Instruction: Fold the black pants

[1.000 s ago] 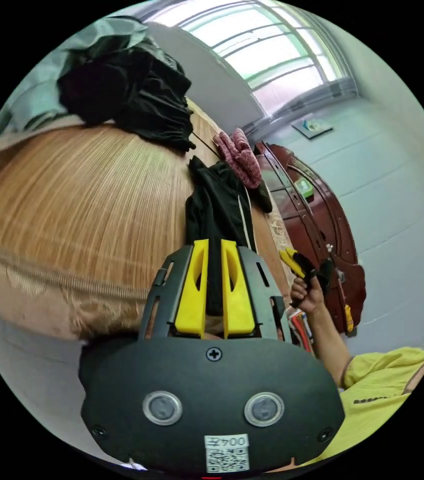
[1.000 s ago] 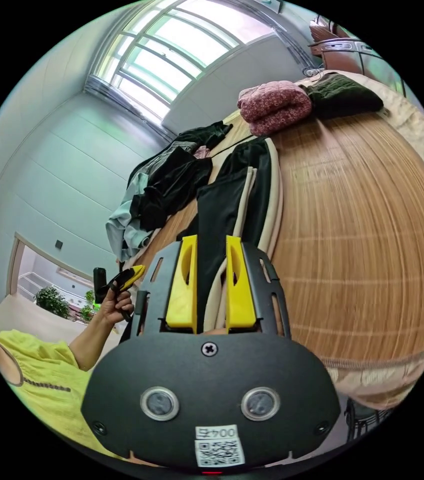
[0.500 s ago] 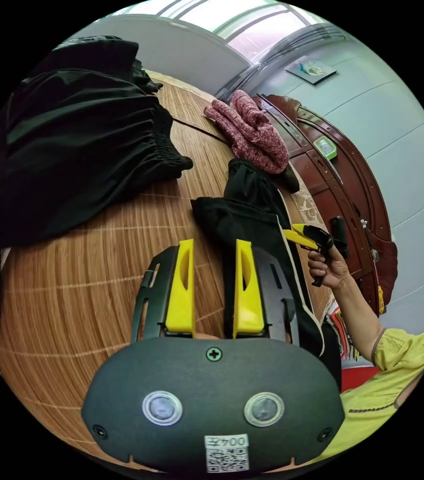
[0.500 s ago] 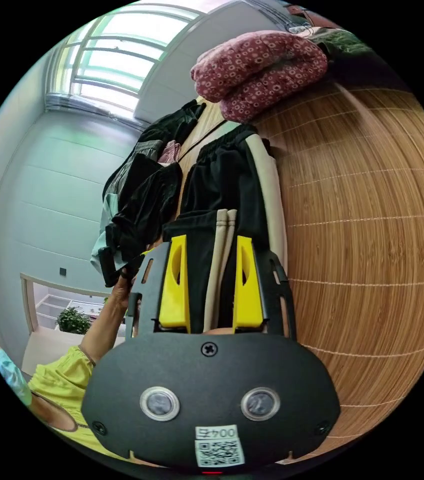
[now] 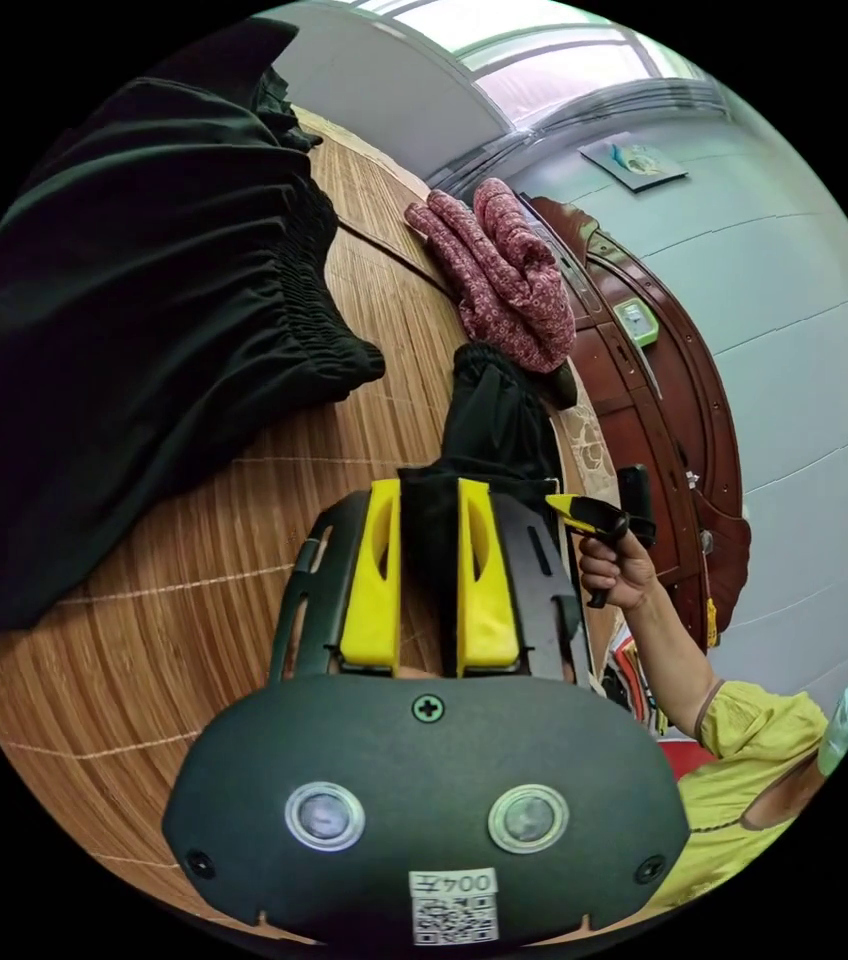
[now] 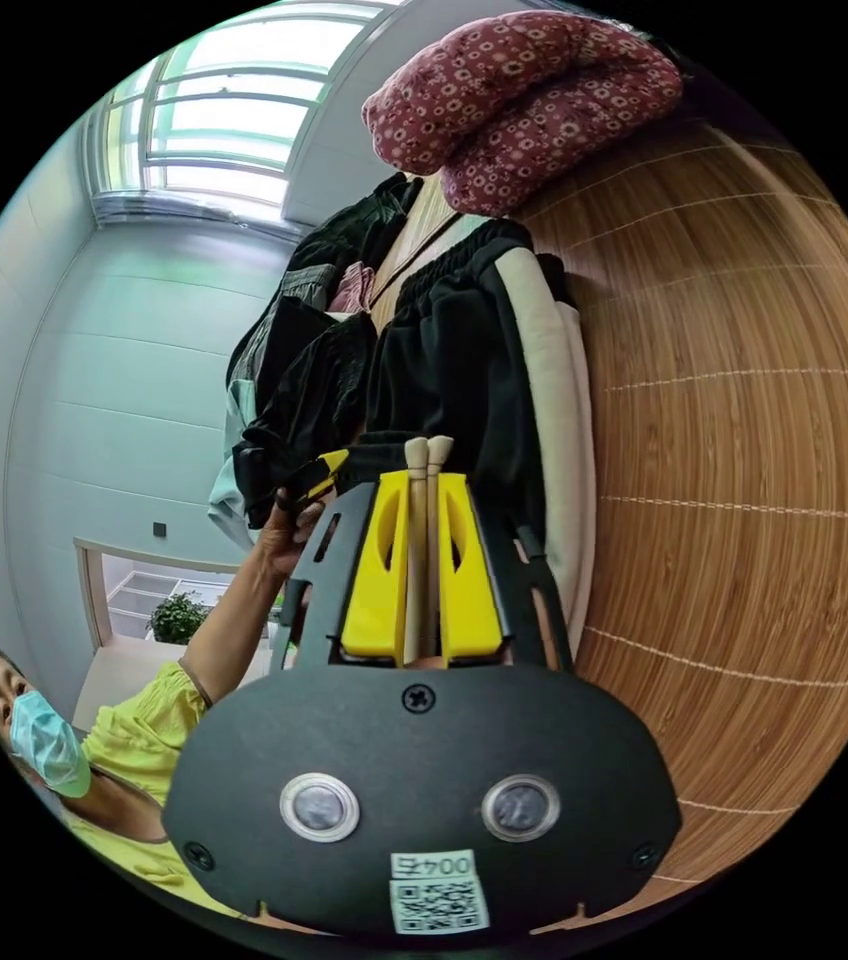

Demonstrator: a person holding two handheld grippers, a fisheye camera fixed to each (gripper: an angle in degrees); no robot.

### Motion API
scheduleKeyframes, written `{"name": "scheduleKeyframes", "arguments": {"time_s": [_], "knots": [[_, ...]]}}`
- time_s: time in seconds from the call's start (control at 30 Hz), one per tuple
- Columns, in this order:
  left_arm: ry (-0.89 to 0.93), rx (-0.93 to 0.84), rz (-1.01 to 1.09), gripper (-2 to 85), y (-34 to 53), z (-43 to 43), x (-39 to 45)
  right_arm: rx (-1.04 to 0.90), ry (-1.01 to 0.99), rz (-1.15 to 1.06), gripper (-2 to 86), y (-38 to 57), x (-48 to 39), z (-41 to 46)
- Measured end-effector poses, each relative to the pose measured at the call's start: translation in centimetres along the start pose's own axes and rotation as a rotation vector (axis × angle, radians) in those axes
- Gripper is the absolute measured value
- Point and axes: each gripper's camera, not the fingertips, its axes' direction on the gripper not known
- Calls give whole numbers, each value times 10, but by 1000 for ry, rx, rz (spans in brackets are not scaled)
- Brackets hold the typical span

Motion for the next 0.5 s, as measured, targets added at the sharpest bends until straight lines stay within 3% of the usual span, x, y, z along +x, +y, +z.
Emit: {"name": "scheduleKeyframes", "arguments": {"time_s": [0.13, 0.5], "knots": [[37, 71, 39, 37, 7, 2, 15, 79, 20, -73, 44, 11, -23, -2], [-218, 161, 511, 25, 17, 25, 168, 310, 329, -340, 42, 62, -114, -32]]}}
